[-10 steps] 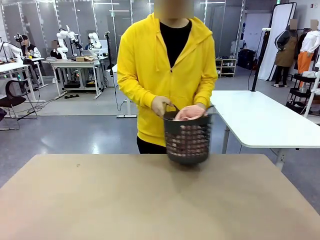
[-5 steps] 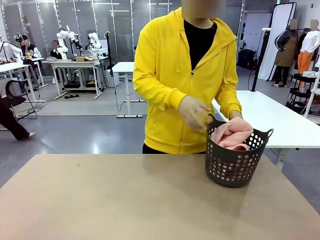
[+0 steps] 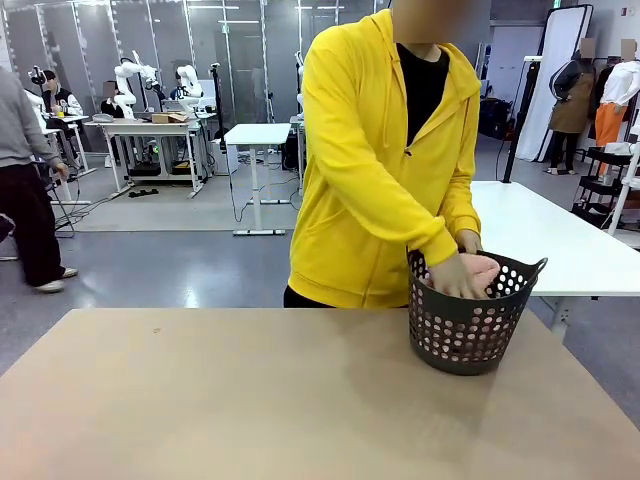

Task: Fold the towel.
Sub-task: Grab the top end of the 100 cm Hotel Towel extended by the human.

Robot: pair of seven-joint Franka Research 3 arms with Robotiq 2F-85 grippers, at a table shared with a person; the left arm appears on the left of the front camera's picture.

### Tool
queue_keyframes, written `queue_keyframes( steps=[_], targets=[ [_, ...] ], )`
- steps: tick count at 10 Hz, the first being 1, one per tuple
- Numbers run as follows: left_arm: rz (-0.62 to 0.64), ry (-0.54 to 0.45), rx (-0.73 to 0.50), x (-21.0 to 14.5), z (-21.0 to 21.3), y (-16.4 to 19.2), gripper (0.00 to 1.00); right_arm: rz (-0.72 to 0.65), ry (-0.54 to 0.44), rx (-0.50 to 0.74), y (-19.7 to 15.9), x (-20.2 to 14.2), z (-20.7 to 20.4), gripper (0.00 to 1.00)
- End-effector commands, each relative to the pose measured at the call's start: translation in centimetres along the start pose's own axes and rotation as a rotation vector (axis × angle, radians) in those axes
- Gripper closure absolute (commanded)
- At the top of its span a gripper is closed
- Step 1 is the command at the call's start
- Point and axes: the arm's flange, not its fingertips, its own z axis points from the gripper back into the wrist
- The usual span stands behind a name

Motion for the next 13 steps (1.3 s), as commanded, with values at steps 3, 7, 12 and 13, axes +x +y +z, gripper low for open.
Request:
queue_keyframes(
  steps=[3,7,12,13],
  targets=[
    [-0.011,-0.002,-0.016,0.29,0.10,-0.13,0.00,0.004,-0.010,0.009,0.12,0.16,0.05,0.00],
    [-0.011,-0.002,-0.016,0.29,0.10,-0.13,0.00,0.004,-0.010,0.009,0.12,0.16,0.05,0.00],
    [-0.011,-0.002,-0.016,0.29,0.10,-0.13,0.00,0.004,-0.010,0.009,0.12,0.16,0.05,0.00],
    [-0.011,-0.002,-0.016,0.29,0.10,-0.13,0.00,0.004,-0.010,0.009,0.12,0.16,0.05,0.00]
  ],
)
